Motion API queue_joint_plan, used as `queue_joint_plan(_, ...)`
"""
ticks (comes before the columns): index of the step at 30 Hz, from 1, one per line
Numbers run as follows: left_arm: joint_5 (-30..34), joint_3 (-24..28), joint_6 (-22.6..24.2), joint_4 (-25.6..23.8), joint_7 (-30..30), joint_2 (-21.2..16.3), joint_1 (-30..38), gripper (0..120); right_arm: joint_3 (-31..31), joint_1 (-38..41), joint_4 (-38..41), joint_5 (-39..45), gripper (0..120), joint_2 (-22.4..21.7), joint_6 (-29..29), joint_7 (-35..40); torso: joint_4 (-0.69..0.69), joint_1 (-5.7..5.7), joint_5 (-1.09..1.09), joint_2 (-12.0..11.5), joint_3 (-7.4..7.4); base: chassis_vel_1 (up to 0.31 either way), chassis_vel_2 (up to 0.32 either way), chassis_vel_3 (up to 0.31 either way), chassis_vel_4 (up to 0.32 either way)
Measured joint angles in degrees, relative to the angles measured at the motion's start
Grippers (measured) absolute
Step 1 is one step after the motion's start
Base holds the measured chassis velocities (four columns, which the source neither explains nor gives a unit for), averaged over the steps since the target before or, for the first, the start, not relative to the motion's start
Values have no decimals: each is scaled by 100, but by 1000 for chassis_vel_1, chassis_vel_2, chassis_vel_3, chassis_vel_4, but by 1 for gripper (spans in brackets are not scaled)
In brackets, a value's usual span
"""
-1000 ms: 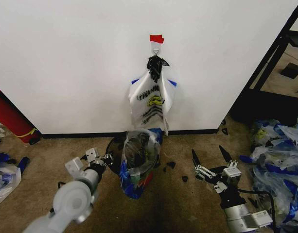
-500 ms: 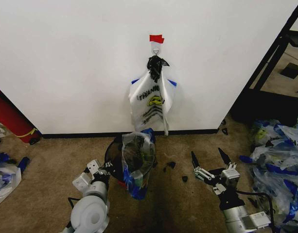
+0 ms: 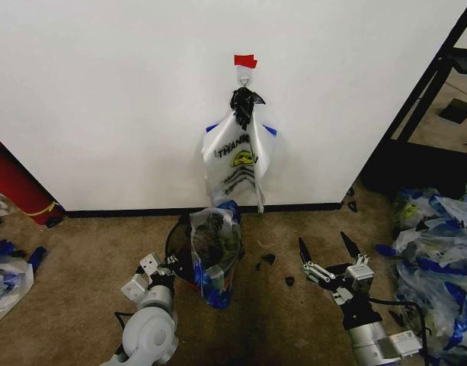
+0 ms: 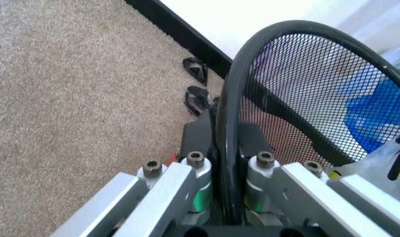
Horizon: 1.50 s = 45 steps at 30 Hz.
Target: Pick up the garbage bag from the wall and place it over the trash bin.
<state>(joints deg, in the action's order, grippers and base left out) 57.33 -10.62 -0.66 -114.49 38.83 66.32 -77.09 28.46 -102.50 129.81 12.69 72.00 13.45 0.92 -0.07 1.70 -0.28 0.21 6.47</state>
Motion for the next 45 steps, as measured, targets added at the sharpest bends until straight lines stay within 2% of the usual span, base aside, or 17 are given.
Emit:
queue_joint_plan(10,-54,-3,83,-149,-95,-61,-78,4,-24,14,14,3,100,-20,-17,-2,-1,0,-4,-2,2,0,0,0,0)
queue_joint_plan(14,-47,-11,124,-291,-151,-102,-110,22,-35,6,40,2,100,-20,-19,-5,-1,1,-2,-2,1,0,0,0,0)
queue_joint_plan(16,-45,-13,128,-306,-154,-105,-113,24,-35,3,46,1,100,-21,-19,-5,-1,1,-2,-2,1,0,0,0,0)
queue_joint_plan(18,-42,-23,136,-361,-158,-117,-127,36,-36,-9,68,0,100,-21,-19,-8,-1,1,-2,-2,1,0,0,0,0)
queue_joint_plan(19,-41,-27,137,-374,-158,-119,-130,37,-36,-12,73,-1,100,-21,-19,-8,-1,1,-2,-2,1,0,0,0,0)
queue_joint_plan(23,-39,-80,147,-519,-165,-172,-180,55,-54,-21,106,-7,100,-17,-38,-9,-1,1,-2,-2,1,0,0,0,0)
queue_joint_plan(26,-45,-112,159,-628,-174,-221,-210,62,-67,-19,121,2,100,-20,-58,-3,-1,1,-2,-2,1,0,0,0,0)
queue_joint_plan(29,-181,-208,234,-1022,-241,-430,-322,77,-128,28,137,58,100,-63,-192,77,-1,1,-2,-1,1,0,0,0,0)
queue_joint_plan(31,-232,-232,248,-1116,-262,-491,-360,80,-153,50,142,86,100,-80,-240,106,-1,1,-1,-2,1,0,0,0,0)
queue_joint_plan(36,-805,-359,393,-1789,-435,-1033,-626,98,-400,290,165,390,100,-304,-803,404,2,0,-1,-1,1,0,0,0,0)
queue_joint_plan(38,-1119,-364,451,-1871,-502,-1188,-657,100,-478,351,165,489,100,-366,-941,473,-3,1,-2,-1,1,0,0,0,0)
queue_joint_plan(39,-1497,-377,482,-1931,-615,-1362,-715,100,-625,488,167,676,100,-445,-1214,593,-2,1,-3,-1,1,0,0,0,0)
queue_joint_plan(43,-1744,-378,482,-1969,-775,-1586,-710,100,-791,677,172,835,100,-493,-1523,708,4,0,-1,-2,1,0,0,0,0)
queue_joint_plan(45,-1803,-366,480,-1969,-876,-1724,-639,100,-845,792,131,838,100,-501,-1634,749,-1,1,-4,-1,1,0,0,0,0)
